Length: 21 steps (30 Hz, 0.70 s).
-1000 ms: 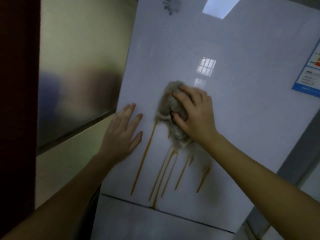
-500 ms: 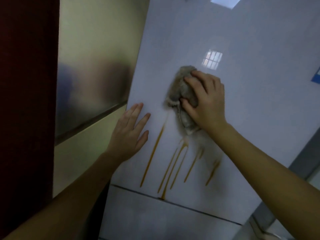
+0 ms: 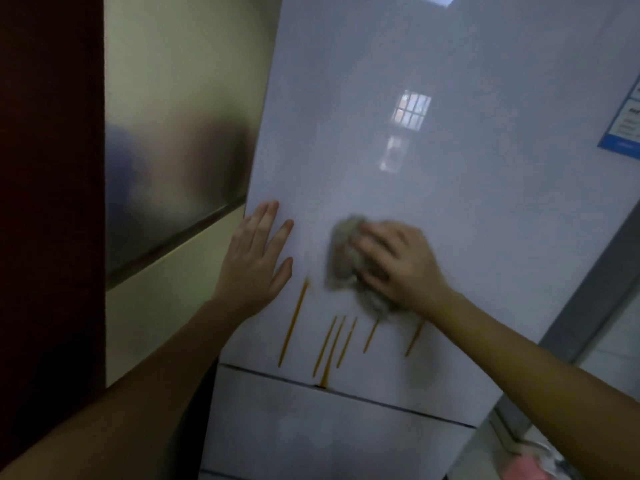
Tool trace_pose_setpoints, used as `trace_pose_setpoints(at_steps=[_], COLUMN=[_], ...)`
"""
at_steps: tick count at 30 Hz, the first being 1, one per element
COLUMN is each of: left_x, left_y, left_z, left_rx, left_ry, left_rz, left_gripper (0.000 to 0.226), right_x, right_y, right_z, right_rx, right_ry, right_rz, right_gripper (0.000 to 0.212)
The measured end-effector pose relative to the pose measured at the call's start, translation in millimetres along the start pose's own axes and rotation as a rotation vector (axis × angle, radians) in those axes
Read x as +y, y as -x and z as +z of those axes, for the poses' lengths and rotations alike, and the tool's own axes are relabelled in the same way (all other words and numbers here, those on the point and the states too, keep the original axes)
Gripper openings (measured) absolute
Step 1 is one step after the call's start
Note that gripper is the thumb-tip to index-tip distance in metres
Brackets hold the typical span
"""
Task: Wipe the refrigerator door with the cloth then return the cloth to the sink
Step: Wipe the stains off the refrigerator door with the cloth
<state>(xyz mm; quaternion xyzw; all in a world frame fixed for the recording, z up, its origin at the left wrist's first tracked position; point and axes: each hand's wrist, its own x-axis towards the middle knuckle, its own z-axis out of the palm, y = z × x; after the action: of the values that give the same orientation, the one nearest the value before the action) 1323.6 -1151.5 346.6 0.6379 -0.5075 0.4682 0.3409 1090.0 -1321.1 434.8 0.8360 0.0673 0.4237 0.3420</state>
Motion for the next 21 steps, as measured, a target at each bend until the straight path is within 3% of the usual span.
trace_pose_setpoints(at_steps=[3, 5, 14, 17, 21], left_x=[1, 0, -5, -7, -5], left_y=[0, 0, 0, 1, 1], left_z=[0, 0, -1, -1, -2], left_rx=[-0.003, 0.001, 0.005, -0.006, -0.024], left_ry=[0.000, -0.003, -0.011, -0.017, -0.013], left_rz=[-0.013, -0.006, 0.028, 0.041, 0.024], left_gripper=[0.062, 0.061, 0.058, 0.059, 0.061], right_x=[18, 12, -77, -66, -24], right_y=[-34, -37, 70, 67, 7], right_z=[-17, -15, 43, 40, 18], right_rx=[0.138, 0.164, -0.169, -0.159, 0.005], right_ry=[0.017, 0.010, -0.123, -0.110, -0.031], right_rz=[0.310, 0.369, -0.175, -0.177, 0.024], right_gripper=[0.053, 0.054, 0.034, 0.036, 0.042])
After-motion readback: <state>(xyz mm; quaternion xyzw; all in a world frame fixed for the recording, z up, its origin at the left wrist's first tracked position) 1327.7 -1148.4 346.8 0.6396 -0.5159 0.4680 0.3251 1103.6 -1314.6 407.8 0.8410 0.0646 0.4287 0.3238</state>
